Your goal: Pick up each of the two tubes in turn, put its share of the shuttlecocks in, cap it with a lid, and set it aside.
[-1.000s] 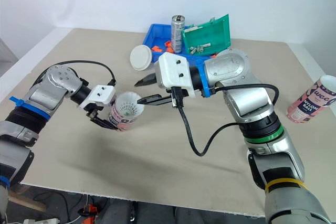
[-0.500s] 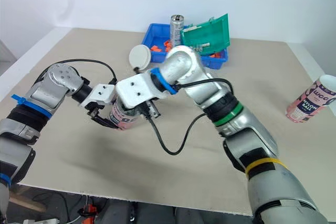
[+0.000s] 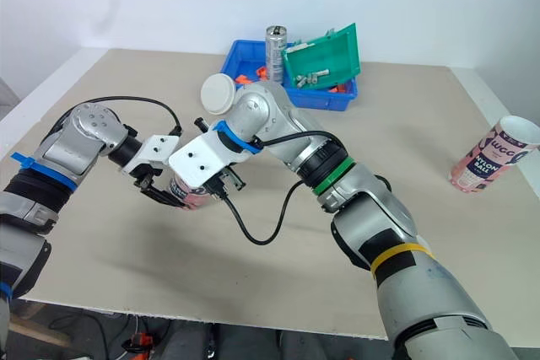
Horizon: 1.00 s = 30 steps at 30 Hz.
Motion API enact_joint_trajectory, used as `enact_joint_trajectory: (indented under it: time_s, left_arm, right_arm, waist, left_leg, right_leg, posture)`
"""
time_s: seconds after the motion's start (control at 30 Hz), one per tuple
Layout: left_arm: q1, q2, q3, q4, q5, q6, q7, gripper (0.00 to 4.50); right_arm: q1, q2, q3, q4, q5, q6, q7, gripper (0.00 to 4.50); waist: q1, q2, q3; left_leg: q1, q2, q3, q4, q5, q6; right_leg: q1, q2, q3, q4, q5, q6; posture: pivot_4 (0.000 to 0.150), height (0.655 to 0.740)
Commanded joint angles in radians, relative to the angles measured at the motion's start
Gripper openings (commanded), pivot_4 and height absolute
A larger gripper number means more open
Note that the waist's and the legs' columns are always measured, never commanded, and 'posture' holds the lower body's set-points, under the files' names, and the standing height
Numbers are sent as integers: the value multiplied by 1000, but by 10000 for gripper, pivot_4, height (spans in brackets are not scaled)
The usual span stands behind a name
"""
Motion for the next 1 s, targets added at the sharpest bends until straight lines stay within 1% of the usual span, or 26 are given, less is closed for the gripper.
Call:
enact_joint_trajectory:
  time_s: [0.03,0.13,0.23,0.33,0.43,0.53,0.6,0.63,0.73,0.8,0.9,0.93,1.0]
  left_arm:
    - [4,-11,11,-36,-13,-5,0,33747]
    - [7,-13,15,-39,-12,-4,0,33747]
    - [11,-21,29,-38,-15,-8,0,33747]
    - [15,-39,72,-40,-44,0,0,33747]
    - [32,-58,117,-73,-99,21,0,33747]
    - [66,-111,185,-131,-167,53,17,33747]
    - [103,-148,220,-186,-209,95,39,33747]
    - [126,-169,232,-210,-226,105,55,33747]
    - [185,-215,252,-276,-268,163,84,33747]
    - [222,-252,254,-304,-282,189,113,33747]
    - [279,-307,244,-318,-277,197,154,33747]
    - [296,-323,238,-316,-266,188,170,33747]
    - [325,-349,231,-308,-246,165,194,33747]
  right_arm:
    - [-4,-19,-95,-77,136,67,88,979]
    - [-1,-77,-177,-169,276,170,155,979]
    - [20,-203,-230,-261,405,254,166,979]
    - [68,-325,-276,-323,462,321,166,979]
    - [127,-412,-324,-386,485,377,155,979]
    - [216,-492,-390,-453,501,448,92,979]
    - [298,-568,-433,-501,508,502,78,6700]
    - [350,-620,-453,-522,509,522,89,8621]
    - [469,-737,-500,-559,510,552,101,22498]
    - [541,-820,-517,-548,488,530,126,31514]
    - [630,-922,-540,-499,464,490,153,31514]
    - [661,-950,-549,-485,458,472,159,31514]
    - [714,-992,-565,-469,454,450,163,31514]
  waist:
    - [3,-1,0]
    - [7,-1,1]
    - [15,-1,1]
    - [15,-3,2]
    - [10,-4,3]
    - [7,-3,3]
    - [6,-3,3]
    - [7,-3,3]
    - [9,-3,3]
    - [9,-2,4]
    - [8,-2,4]
    - [8,-2,4]
    - [5,-1,4]
  left_leg:
    - [0,0,-1,0,0,0]
    - [-3,-1,-2,0,0,0]
    - [-5,-2,-4,0,-1,-2]
    - [-6,-4,-4,0,-1,-2]
    - [-7,-4,-3,0,-1,-2]
    - [-11,-3,-3,0,-1,-2]
    - [-13,-3,-3,0,-1,-2]
    - [-14,-3,-3,0,-1,-2]
    - [-16,-4,-4,0,-2,-1]
    - [-16,-5,-4,0,-2,-1]
    - [-16,-5,-4,1,-2,-1]
    - [-16,-5,-4,2,-2,-1]
    - [-14,-5,-3,2,-1,-1]
  right_leg:
    - [0,0,0,1,-1,2]
    - [-1,0,0,2,-1,2]
    - [-2,-1,-2,2,-1,-1]
    - [-2,-3,-3,2,-2,-1]
    - [-4,-4,-2,2,-2,-1]
    - [-9,-3,-2,3,-2,-2]
    - [-12,-3,-2,4,-2,-3]
    - [-12,-3,-2,4,-2,-3]
    - [-12,-3,-2,3,-3,-2]
    - [-12,-4,-1,3,-3,-2]
    - [-12,-4,-1,3,-3,0]
    - [-12,-4,-1,3,-6,5]
    - [-11,-4,0,3,-5,6]
  posture:
    - [1500,7061]
    - [1500,7061]
    - [1500,7061]
    - [1500,7061]
    - [1500,7061]
    - [1500,7061]
    - [1500,7061]
    - [1500,7061]
    - [1500,7061]
    - [1500,7061]
    - [1500,7061]
    - [1500,7061]
    - [1500,7061]
